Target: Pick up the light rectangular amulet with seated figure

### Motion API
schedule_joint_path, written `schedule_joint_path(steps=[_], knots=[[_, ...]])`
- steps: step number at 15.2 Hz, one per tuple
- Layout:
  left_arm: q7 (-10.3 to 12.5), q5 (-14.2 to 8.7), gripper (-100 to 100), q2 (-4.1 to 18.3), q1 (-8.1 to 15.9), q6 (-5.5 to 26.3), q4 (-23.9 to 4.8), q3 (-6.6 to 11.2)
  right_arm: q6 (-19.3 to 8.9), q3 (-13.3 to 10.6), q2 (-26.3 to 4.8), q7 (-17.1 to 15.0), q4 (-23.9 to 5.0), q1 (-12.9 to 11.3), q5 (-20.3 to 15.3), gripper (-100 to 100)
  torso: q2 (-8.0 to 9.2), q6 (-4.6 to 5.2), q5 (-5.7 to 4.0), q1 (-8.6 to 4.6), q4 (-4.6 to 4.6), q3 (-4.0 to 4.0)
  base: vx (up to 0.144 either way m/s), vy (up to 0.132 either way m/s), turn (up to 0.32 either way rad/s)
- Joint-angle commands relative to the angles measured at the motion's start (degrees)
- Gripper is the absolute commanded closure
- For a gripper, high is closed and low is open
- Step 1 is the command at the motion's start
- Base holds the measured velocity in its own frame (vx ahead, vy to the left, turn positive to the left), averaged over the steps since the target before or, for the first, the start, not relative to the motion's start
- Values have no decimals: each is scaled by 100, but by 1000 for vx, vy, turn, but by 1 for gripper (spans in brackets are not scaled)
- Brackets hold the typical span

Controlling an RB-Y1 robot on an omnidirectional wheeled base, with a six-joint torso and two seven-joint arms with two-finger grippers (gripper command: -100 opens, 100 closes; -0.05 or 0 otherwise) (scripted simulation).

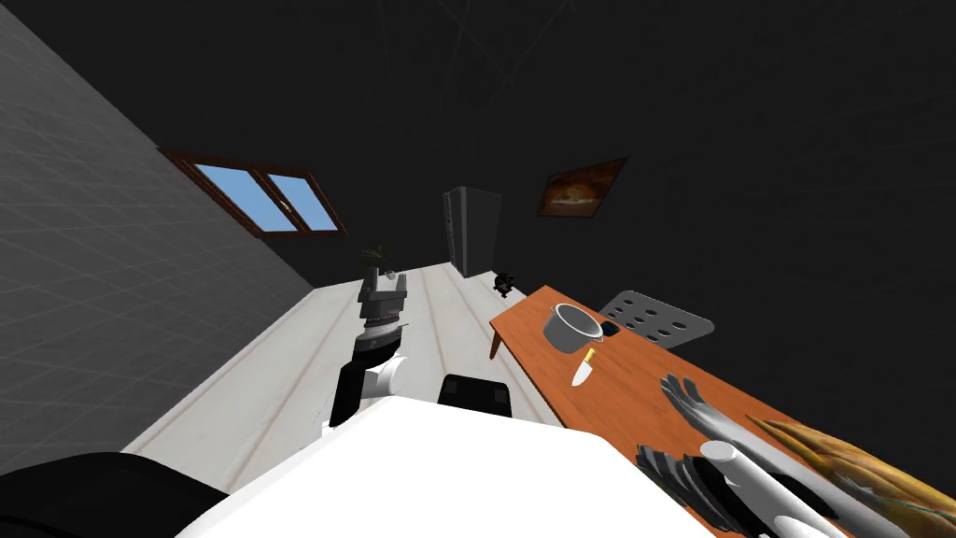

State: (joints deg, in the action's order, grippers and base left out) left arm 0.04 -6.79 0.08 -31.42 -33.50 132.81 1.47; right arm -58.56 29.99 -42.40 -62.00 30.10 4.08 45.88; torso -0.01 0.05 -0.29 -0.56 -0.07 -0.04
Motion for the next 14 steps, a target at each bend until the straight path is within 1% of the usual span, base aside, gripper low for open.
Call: schedule_joint_path(steps=[1, 2, 3, 4, 5, 6, 7, 8, 10, 11, 12, 13, 14], knots=[[0, 0, 0, 0, 0, 0, 0, 0, -8, 11, 38, -157, 286, 286, 149, 100, 0, 0, 0, 0, 0, 0, -23, -16, 262], [0, 0, 0, 0, 0, 0, 0, 0, -8, 11, 38, -157, 374, 417, 149, 100, -1, -5, -1, -2, 2, 0, -15, -15, 145], [0, 0, 0, 0, 0, 0, 0, 0, -8, 11, 38, -157, 374, 417, 149, 100, -3, 1, -1, -3, 0, -1, -5, -11, 24], [0, 0, 0, 0, -1, 0, 0, 1, -58, 24, 114, -409, 637, 626, 353, 100, -3, 8, 1, -3, -3, -3, -14, -11, 201], [0, 0, 0, 0, 0, 0, 0, 0, -58, 24, 114, -409, 855, 803, 353, 100, -4, -4, -1, -1, 0, -2, -21, -16, 262], [0, 0, 0, 0, 0, 0, 0, 0, -58, 24, 114, -409, 855, 900, 353, 100, -5, -5, 0, -2, 1, -2, -12, -18, 124], [0, 0, 0, 0, -1, 0, 0, 0, -58, 24, 114, -409, 855, 900, 353, 100, -4, 4, 0, -4, -2, -3, -4, -13, 5], [0, 0, 0, 0, -1, 0, 0, 1, -108, 36, 191, -653, 1044, 1085, 558, 100, -3, 12, 0, -4, -4, -3, -16, -13, 176], [0, 0, 0, 0, 0, 0, 0, 0, -108, 36, 191, -662, 1228, 1322, 558, 100, -3, 0, 0, -2, 1, -1, -19, -16, 198], [0, 0, 0, 0, -1, 0, 0, 0, -108, 36, 191, -662, 1267, 1383, 558, 100, -3, 6, 2, -2, 0, -2, -5, -9, 29], [0, 0, 0, 0, -1, 0, 0, 1, -108, 36, 191, -662, 1334, 1383, 558, 100, -3, 13, 3, 0, -3, -3, -1, -4, -30], [0, 0, 0, 0, -1, 0, 0, 1, -108, 36, 191, -662, 1335, 1383, 558, 100, -4, 15, 5, 3, -3, -3, -1, 0, -35], [0, 0, 0, 0, -1, 0, 0, 1, -158, 49, 268, -912, 1538, 1630, 763, 100, -6, 13, 5, 6, -2, -4, -16, -2, 234]])
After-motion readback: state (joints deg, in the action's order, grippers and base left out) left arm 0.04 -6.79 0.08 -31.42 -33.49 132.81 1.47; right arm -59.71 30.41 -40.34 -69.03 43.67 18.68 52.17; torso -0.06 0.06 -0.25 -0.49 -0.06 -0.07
